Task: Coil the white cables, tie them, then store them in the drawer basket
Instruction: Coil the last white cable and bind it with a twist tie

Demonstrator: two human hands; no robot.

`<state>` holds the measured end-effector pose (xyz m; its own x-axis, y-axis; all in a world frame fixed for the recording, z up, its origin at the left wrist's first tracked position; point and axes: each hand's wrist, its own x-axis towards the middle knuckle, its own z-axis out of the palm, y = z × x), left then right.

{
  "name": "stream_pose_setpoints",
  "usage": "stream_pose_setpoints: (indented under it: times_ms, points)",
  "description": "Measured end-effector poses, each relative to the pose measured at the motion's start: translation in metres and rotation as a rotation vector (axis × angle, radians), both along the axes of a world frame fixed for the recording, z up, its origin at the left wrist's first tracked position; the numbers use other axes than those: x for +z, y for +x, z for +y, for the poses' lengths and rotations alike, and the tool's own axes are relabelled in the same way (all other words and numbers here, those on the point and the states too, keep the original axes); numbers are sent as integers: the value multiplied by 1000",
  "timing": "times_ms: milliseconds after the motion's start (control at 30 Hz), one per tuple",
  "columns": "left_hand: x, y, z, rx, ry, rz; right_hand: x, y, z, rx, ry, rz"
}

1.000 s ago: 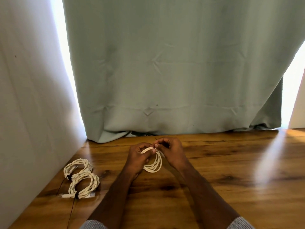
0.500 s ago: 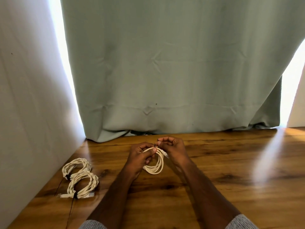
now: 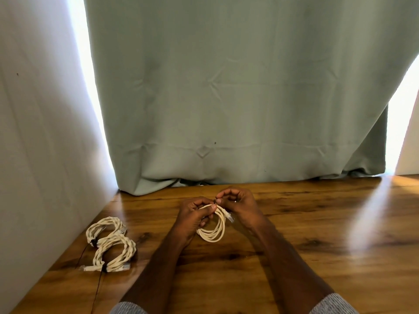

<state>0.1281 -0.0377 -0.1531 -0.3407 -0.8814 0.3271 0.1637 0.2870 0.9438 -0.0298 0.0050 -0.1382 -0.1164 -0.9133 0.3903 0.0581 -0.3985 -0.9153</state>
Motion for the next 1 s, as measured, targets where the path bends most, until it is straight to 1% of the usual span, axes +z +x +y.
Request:
stream_pose_setpoints:
  times_ms: [167,333,533,867,1000]
  points:
    - [0,1,0,-8,0,-4,0,-4,0,7,22,58]
    - [3,0,3,-21,26,-4,-1,-5,-1,-6,50,160]
    - [5,0,5,-27,35,-1,-2,-4,-1,-8,50,102]
    - [12,1,11,-20,87,-8,-1,-2,0,-1,19,120]
    - [14,1,12,-25,113,-6,-3,-2,0,-18,15,161]
